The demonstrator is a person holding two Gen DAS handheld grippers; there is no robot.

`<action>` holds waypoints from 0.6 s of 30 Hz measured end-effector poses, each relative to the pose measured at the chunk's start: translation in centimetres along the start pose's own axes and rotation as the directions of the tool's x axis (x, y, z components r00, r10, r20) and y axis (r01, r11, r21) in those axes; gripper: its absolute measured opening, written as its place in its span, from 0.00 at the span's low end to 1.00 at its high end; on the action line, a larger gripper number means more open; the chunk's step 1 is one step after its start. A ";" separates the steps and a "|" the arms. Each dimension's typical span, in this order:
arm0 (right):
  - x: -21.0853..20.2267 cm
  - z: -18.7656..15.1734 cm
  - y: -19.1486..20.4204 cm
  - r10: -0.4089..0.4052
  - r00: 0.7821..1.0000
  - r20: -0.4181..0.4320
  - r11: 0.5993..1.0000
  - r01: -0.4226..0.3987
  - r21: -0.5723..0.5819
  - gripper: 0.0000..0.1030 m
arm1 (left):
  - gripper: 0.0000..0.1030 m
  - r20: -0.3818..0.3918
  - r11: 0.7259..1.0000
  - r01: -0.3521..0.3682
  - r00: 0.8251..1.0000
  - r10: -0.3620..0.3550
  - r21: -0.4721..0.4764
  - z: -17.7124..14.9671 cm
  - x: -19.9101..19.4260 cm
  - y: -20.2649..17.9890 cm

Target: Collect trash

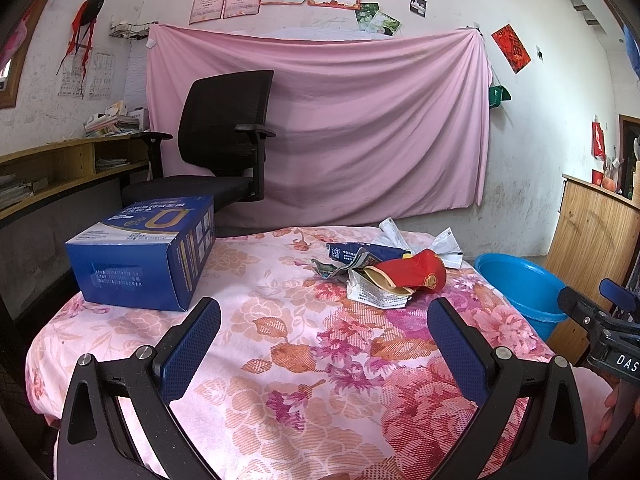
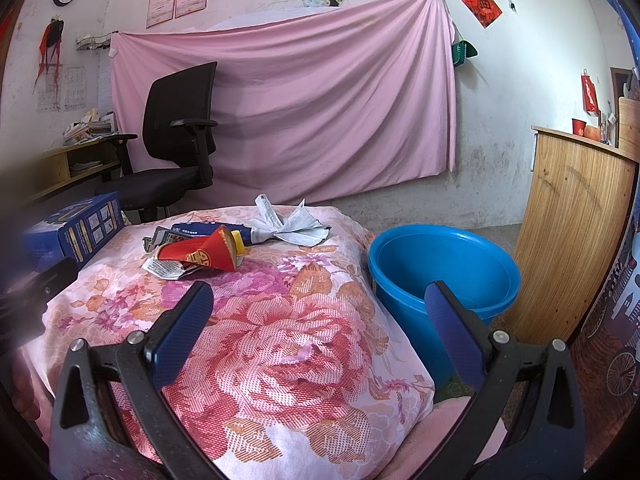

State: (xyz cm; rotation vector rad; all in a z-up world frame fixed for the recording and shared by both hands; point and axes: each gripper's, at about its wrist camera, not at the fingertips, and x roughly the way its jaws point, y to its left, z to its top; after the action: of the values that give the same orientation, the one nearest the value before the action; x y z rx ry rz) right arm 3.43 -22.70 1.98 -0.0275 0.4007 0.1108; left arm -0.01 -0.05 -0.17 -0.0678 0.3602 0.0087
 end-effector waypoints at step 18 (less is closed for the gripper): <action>-1.1 1.5 0.2 0.019 0.999 0.034 1.000 -0.019 0.001 1.00 | 0.98 -0.010 1.000 -0.027 1.000 0.027 0.003 1.0 0.0 -0.1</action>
State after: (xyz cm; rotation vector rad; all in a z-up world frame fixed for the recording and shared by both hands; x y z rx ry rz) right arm 3.01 -22.58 3.83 -0.0204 0.3676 0.1292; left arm 0.34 -0.04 0.77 -0.0600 0.3709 0.0344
